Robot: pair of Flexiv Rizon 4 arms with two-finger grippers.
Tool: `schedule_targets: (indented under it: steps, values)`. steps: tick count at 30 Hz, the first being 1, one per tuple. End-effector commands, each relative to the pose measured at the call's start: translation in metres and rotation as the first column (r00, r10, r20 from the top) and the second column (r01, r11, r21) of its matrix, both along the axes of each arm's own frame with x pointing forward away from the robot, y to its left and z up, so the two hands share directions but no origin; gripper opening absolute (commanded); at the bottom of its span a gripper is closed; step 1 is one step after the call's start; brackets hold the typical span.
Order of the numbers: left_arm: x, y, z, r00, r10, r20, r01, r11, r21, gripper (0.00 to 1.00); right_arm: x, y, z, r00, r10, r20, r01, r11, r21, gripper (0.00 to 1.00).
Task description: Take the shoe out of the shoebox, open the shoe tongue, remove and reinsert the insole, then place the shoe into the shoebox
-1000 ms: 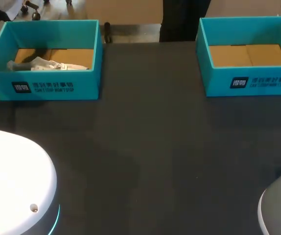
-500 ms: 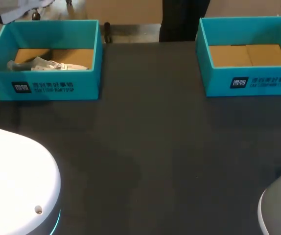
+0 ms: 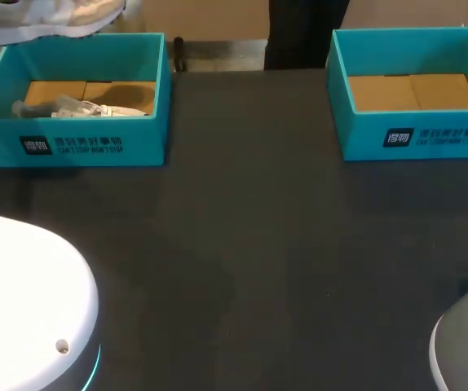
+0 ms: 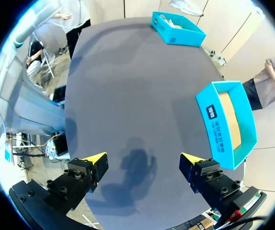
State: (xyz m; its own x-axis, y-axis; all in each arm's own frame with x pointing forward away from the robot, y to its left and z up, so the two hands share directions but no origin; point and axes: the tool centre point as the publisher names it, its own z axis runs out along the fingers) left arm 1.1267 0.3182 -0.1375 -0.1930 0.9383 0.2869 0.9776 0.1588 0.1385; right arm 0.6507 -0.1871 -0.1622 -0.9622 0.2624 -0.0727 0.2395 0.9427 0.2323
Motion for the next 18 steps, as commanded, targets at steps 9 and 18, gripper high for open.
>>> schedule_targets:
  steps: [9,18]
  values:
    - [-0.008,0.003,0.001,0.998,-0.064,0.009,0.064,0.998,0.005,0.00,0.002,0.000,0.000,1.000,0.000,-0.004,0.000,1.000,-0.002,1.00]
    - [-0.002,0.002,-0.012,0.990,-0.139,0.008,0.139,0.990,-0.001,0.00,0.002,0.000,0.000,1.000,0.000,-0.004,0.000,1.000,-0.002,1.00]
